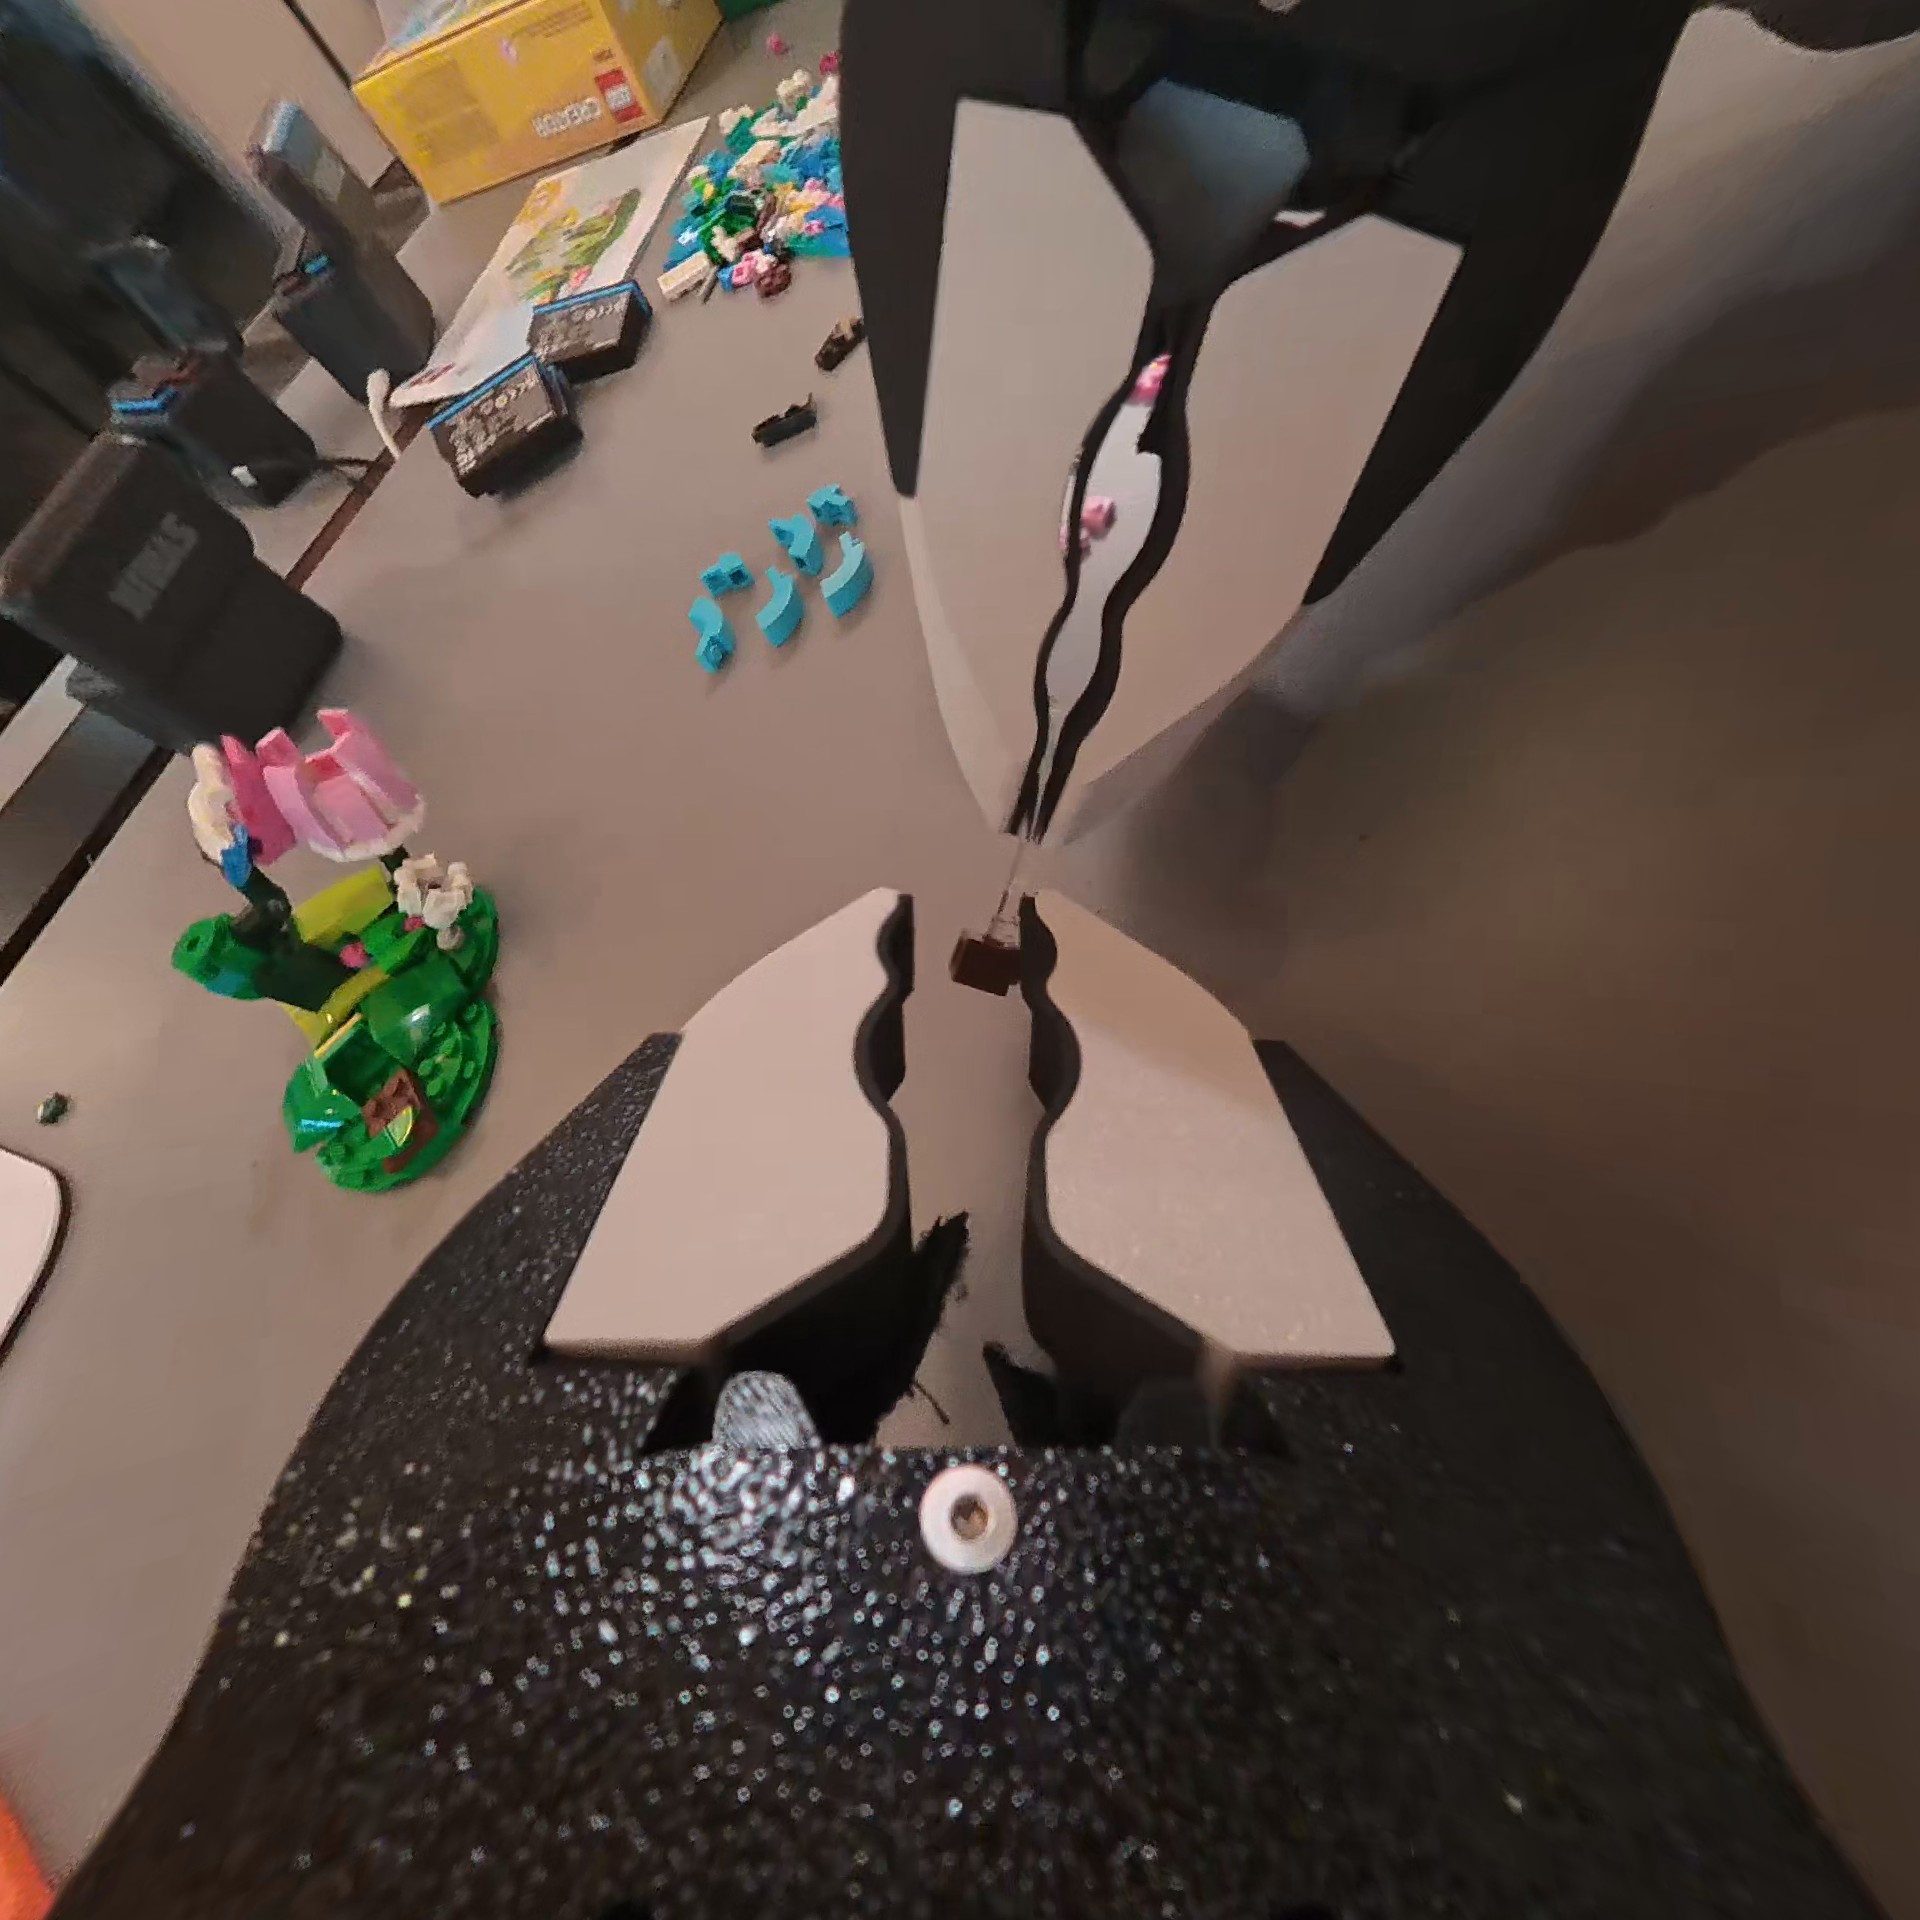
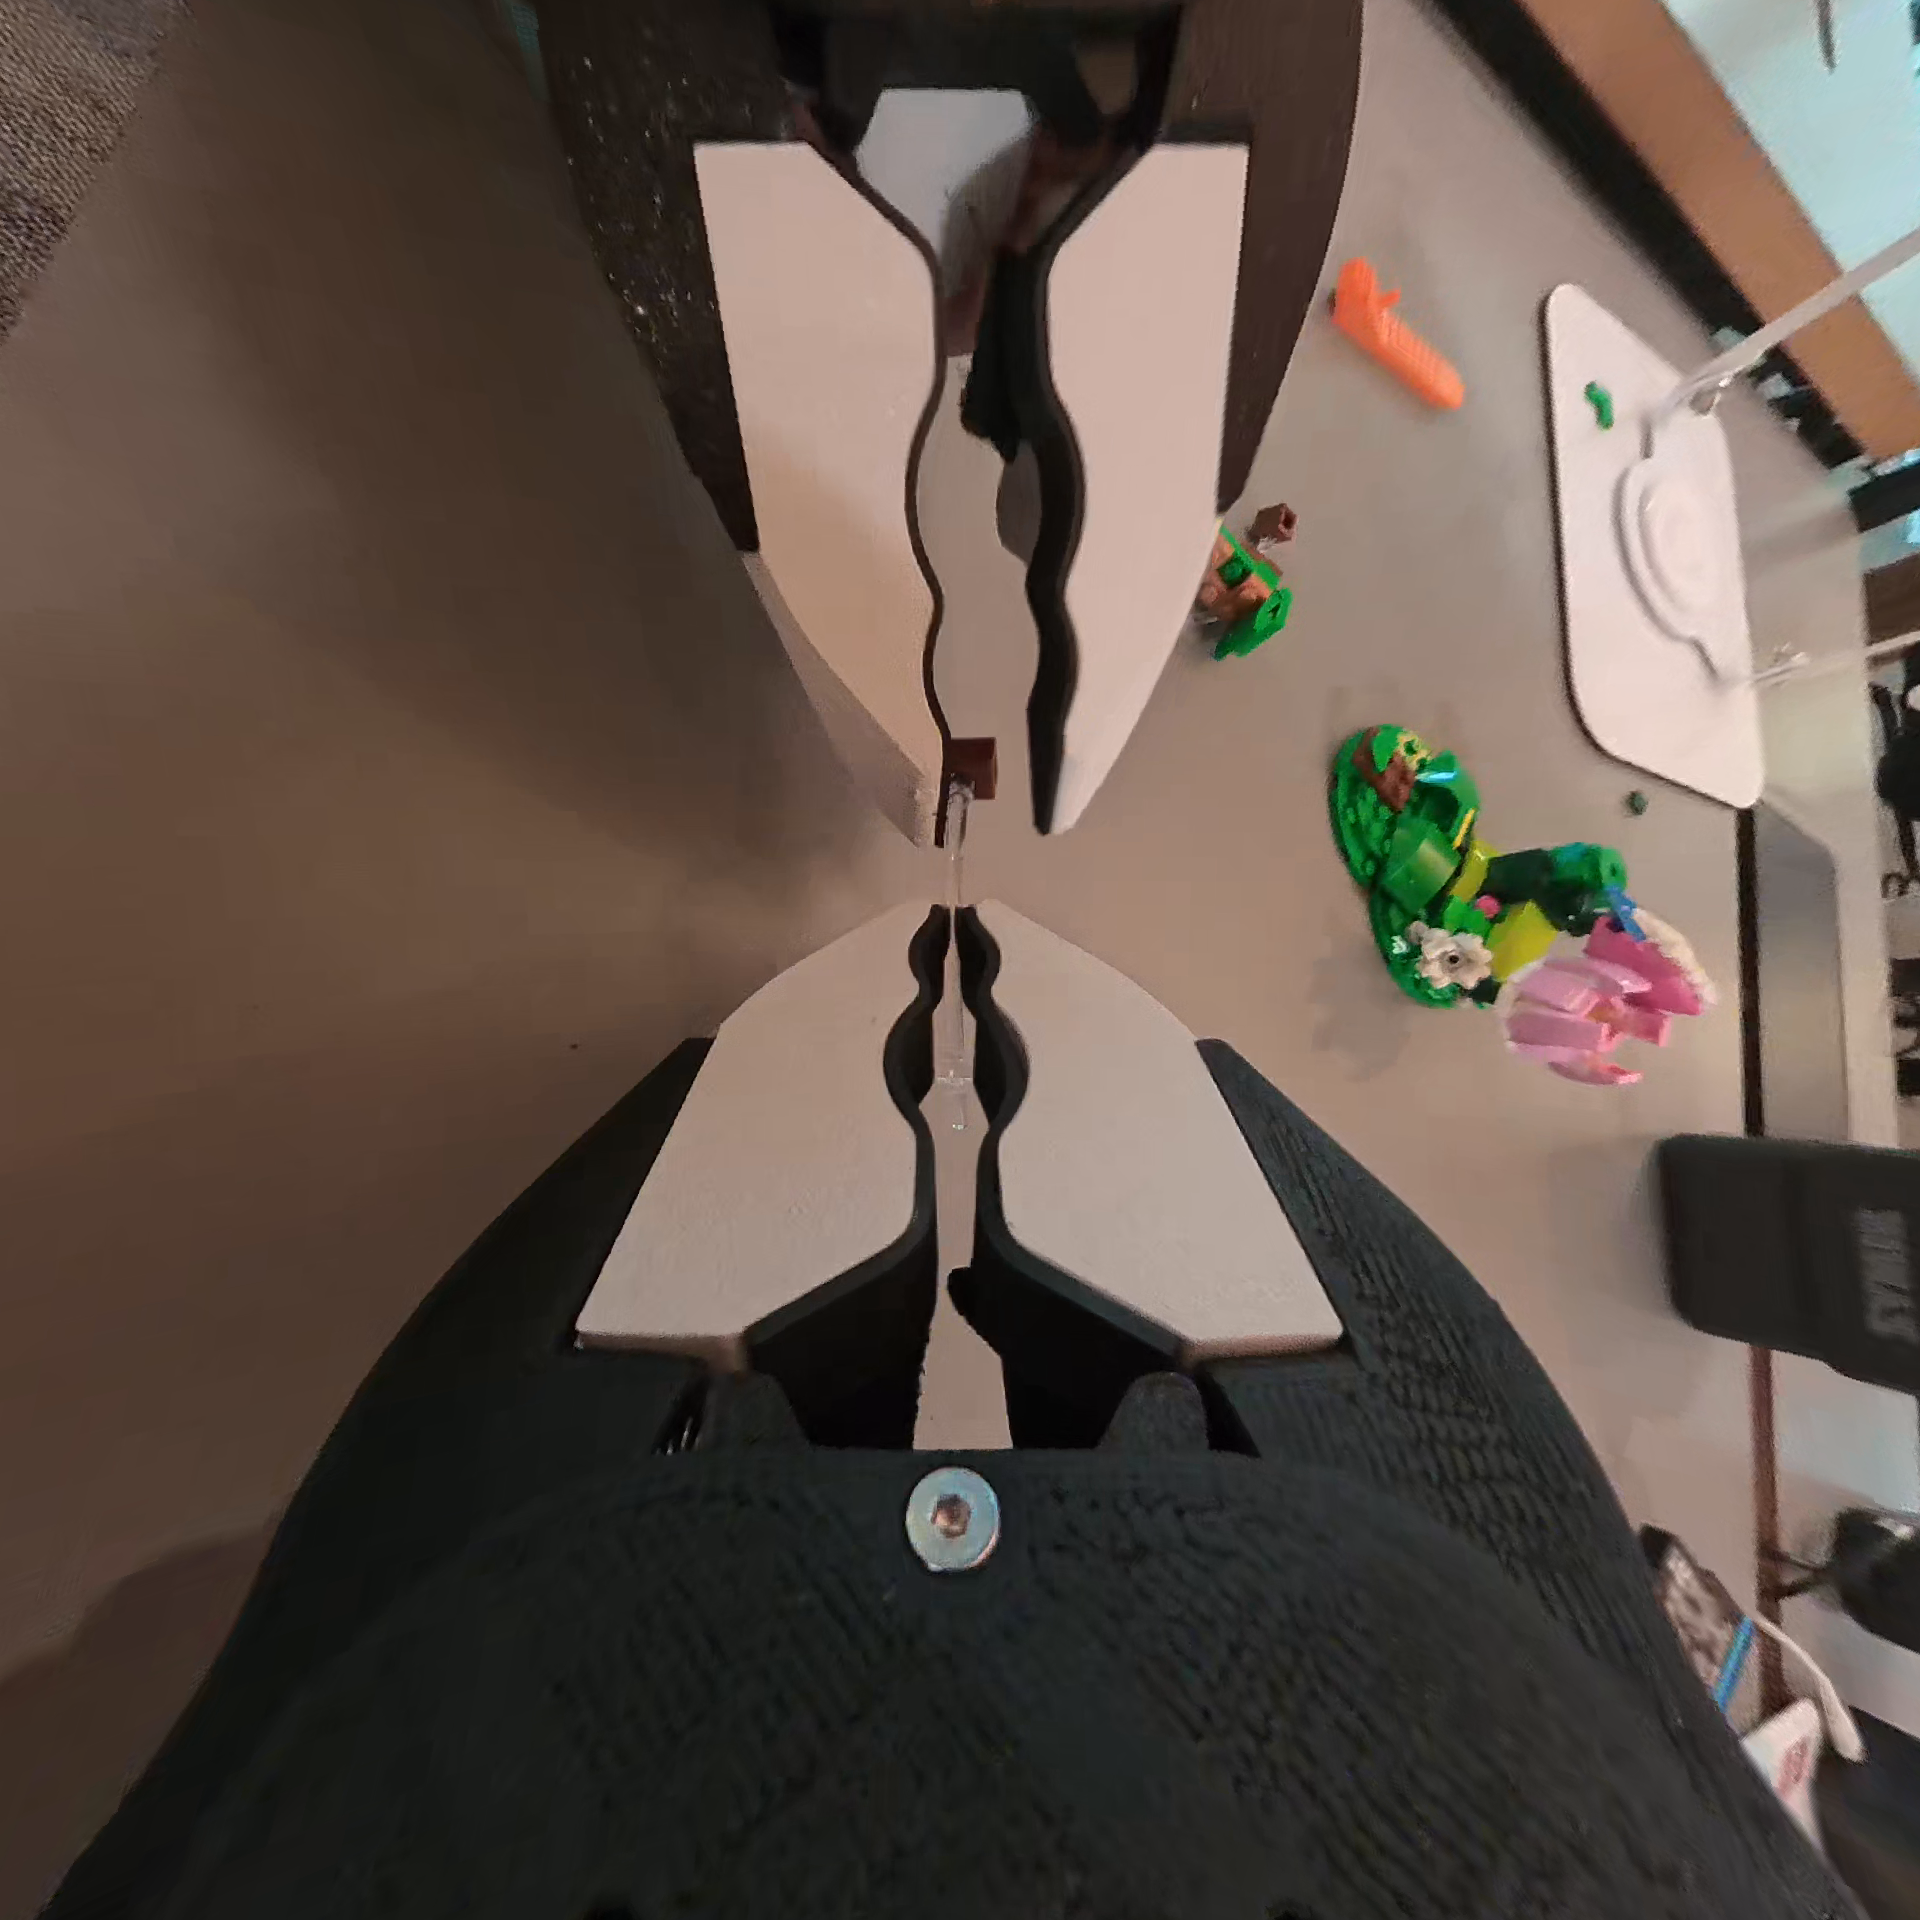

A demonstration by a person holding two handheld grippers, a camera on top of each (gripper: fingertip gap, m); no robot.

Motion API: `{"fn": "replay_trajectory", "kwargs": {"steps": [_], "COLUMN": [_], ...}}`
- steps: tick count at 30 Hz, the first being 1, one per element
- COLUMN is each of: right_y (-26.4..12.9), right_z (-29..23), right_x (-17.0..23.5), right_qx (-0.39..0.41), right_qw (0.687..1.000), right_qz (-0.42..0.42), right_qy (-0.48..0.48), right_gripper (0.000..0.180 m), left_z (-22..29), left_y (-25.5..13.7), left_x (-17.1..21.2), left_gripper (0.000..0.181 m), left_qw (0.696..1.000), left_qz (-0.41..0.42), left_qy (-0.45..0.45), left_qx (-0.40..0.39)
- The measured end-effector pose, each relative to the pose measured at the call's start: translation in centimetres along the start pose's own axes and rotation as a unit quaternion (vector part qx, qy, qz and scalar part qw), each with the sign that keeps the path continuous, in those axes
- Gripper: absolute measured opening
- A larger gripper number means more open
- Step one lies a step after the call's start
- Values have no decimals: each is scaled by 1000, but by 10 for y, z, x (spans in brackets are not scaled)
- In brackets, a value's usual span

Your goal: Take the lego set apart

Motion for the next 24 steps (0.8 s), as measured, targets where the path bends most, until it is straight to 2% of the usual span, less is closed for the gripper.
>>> {"fn": "replay_trajectory", "kwargs": {"steps": [1,3,5,9,14,17,20,24], "right_y": [-2,-5,-7,-13,-23,-35,-51,-63], "right_z": [0,0,0,-4,-10,-15,-23,-32], "right_x": [-1,-2,-2,-6,-14,-25,-42,-56], "right_qx": [1,1,-1,-20,-6,-11,-50,-99], "right_qw": [1000,1000,1000,999,996,990,974,955], "right_qz": [4,11,17,43,87,137,212,265], "right_qy": [-2,-2,2,20,13,29,67,91], "right_gripper": [0,1,1,1,1,1,1,1], "left_z": [2,3,3,7,16,22,29,37], "left_y": [0,0,-1,-7,-17,-28,-46,-60], "left_x": [-1,-3,-6,-13,-24,-39,-59,-71], "left_gripper": [17,24,12,11,11,10,10,9], "left_qw": [1000,1000,999,998,994,975,939,902], "left_qz": [1,2,8,24,90,169,261,331], "left_qy": [8,23,41,57,-20,-85,-133,-147], "left_qx": [4,4,-4,4,59,115,181,237]}}
Point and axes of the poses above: each gripper's, where its closed fingertips meet, y out along the fingers, x out of its underside, z = x × y across the jaws, the point moved 1 cm from there along -y, back along the fingers, and after that the axes turned 4 degrees about y, right-handed, at the moved point
